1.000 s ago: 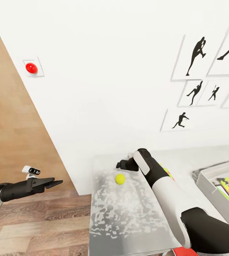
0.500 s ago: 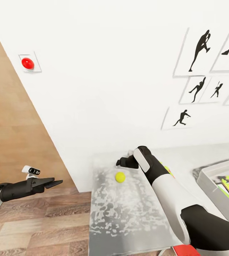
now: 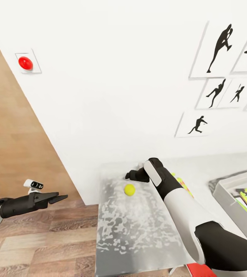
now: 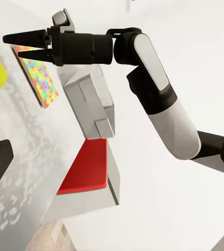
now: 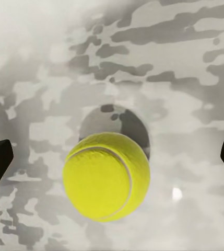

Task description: Put all the toys in the child's room - the three board games (two on the bed and one on the table), the two jigsaw puzzles on the table, and the tennis ball on the table - inside the toy box on the table in the child's room.

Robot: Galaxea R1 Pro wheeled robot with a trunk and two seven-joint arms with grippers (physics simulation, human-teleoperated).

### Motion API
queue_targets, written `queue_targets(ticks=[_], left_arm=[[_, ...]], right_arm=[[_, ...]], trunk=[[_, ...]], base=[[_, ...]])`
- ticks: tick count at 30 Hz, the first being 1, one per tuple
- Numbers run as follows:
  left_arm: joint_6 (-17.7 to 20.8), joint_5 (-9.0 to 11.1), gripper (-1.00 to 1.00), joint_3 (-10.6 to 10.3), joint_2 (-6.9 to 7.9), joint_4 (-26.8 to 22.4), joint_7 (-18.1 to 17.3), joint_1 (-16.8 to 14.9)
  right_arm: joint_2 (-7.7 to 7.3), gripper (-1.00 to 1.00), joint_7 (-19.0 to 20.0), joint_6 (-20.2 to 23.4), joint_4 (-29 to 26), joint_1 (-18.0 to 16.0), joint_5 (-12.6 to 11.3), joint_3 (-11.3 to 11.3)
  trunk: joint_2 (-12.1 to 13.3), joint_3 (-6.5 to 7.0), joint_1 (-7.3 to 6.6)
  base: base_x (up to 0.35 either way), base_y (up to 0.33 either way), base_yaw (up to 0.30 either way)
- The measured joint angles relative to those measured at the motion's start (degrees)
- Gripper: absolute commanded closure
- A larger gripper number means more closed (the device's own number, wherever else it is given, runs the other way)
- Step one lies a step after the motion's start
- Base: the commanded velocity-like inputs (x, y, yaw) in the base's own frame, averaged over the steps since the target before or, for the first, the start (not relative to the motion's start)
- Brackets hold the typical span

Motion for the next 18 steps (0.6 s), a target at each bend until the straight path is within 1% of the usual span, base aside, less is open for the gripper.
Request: queue_targets(ticks=[18], left_arm=[[0.00, 0.02, -1.00, 0.00, -0.02, 0.00, 0.00, 0.00]], right_arm=[[0.00, -1.00, 0.01, -0.02, 0.03, 0.08, -0.02, 0.00]], trunk=[[0.00, -1.71, 0.00]], base=[[0.000, 0.000, 0.000]])
